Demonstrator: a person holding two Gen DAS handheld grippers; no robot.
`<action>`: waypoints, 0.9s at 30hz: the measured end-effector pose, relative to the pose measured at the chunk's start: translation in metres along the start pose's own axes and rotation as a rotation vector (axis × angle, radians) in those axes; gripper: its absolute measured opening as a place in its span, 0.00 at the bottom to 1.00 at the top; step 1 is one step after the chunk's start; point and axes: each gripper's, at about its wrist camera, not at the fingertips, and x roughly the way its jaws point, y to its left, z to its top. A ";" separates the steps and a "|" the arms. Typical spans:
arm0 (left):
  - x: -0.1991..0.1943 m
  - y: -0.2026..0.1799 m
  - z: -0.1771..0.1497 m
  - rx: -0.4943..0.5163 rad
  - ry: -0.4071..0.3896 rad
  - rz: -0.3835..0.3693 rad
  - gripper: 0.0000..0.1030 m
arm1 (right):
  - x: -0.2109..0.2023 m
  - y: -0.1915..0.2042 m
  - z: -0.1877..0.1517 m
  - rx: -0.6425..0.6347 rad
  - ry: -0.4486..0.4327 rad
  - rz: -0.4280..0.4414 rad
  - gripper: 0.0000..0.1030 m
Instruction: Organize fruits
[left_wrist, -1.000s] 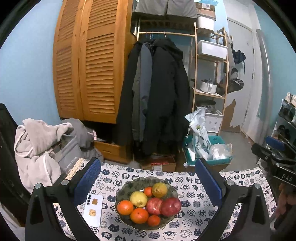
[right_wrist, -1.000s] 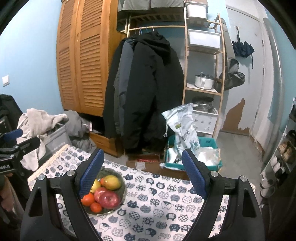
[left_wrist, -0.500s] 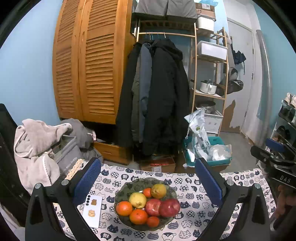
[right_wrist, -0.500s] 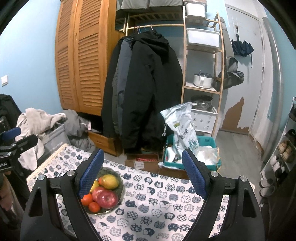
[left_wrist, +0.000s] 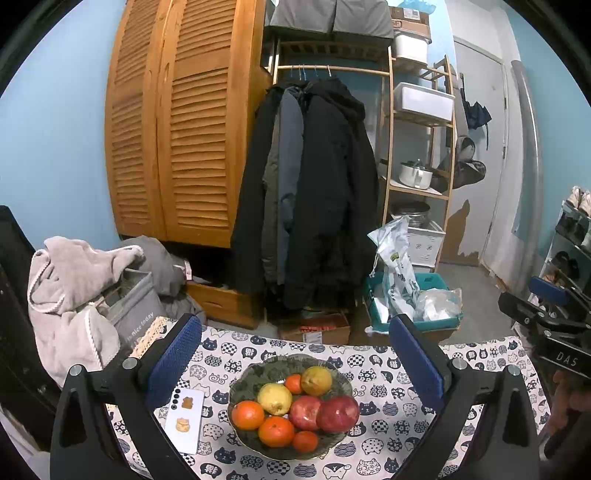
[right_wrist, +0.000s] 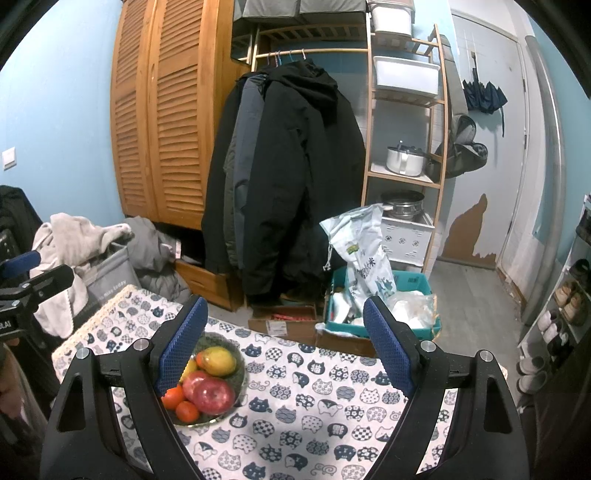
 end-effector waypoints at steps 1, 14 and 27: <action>0.000 0.000 0.000 0.000 -0.001 0.000 0.99 | 0.000 0.000 0.000 0.000 0.000 0.000 0.83; -0.001 0.000 0.001 -0.002 0.000 0.002 0.99 | 0.000 0.000 0.000 -0.001 0.002 0.001 0.83; -0.004 0.001 0.001 -0.024 0.004 0.013 0.99 | 0.000 0.000 0.000 -0.002 0.003 0.000 0.83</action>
